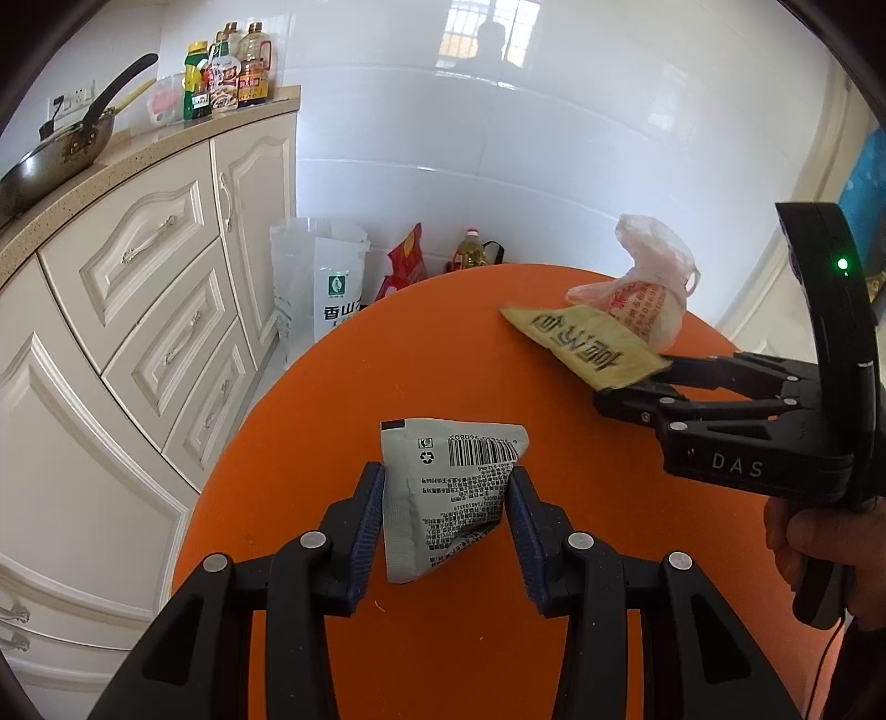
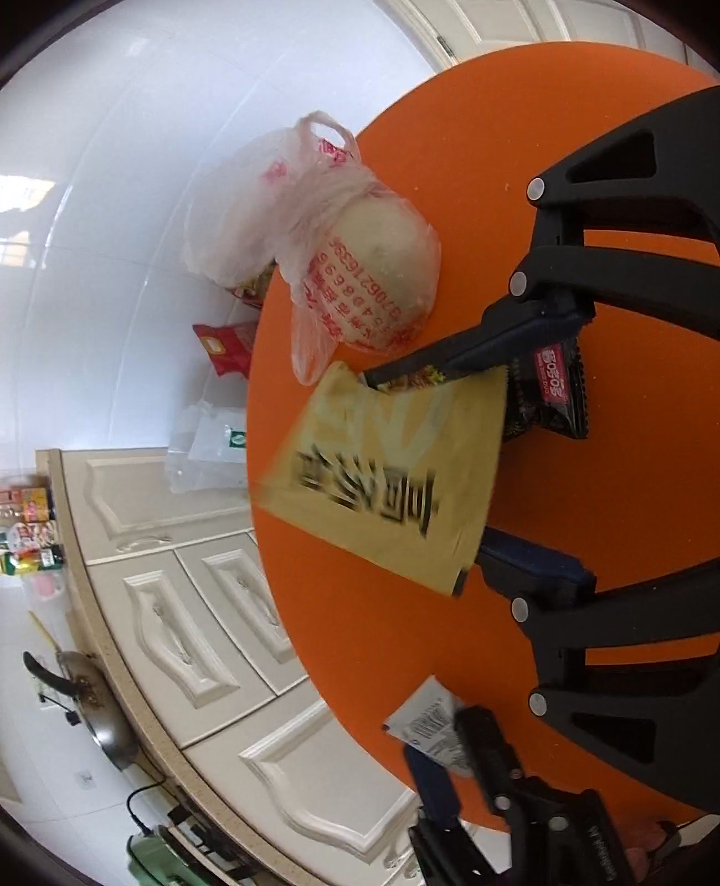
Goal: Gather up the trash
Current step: 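Grasp the white barcode wrapper with the left tool while the right tool grasps the yellow packet, then carry the white wrapper and yellow packet in both tools over the blue bucket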
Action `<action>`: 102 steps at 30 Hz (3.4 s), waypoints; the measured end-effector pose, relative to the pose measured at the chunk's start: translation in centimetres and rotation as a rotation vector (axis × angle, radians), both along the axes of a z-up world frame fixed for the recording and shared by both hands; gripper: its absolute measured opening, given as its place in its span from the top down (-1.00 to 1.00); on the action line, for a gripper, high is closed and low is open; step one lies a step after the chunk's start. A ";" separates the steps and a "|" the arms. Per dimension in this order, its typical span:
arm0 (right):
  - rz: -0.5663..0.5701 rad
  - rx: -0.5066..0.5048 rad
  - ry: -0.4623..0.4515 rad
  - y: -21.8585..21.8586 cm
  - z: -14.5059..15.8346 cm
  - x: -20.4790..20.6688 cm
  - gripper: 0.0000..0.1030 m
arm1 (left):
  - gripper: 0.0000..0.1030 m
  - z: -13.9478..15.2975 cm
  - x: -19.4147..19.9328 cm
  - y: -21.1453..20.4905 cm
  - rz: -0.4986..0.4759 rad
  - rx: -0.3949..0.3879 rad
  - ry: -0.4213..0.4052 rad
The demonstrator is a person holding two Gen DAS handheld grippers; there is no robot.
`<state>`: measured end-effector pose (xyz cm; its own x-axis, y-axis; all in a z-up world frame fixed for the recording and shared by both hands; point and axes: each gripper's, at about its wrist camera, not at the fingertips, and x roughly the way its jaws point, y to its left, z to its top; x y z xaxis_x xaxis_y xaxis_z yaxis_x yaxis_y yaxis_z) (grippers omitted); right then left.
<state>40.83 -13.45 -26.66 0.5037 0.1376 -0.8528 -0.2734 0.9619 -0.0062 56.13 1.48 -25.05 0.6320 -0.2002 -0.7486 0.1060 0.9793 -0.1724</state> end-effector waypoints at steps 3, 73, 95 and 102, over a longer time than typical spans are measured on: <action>0.004 0.025 0.004 0.6 0.3 0.0 -0.44 | 0.24 -0.4 -0.8 0.7 0.002 0.004 -0.002; -0.785 0.219 -0.422 -29.9 14.2 -43.1 0.42 | 0.23 11.8 -30.0 -31.9 -0.661 -0.019 -0.250; -1.202 0.269 -0.153 -48.1 0.0 -51.8 0.42 | 0.22 -0.7 -23.6 -55.3 -0.996 0.145 0.169; -1.262 0.348 -0.066 -52.1 -6.0 -50.7 0.31 | -0.28 -5.6 -20.7 -63.1 -1.021 0.206 0.326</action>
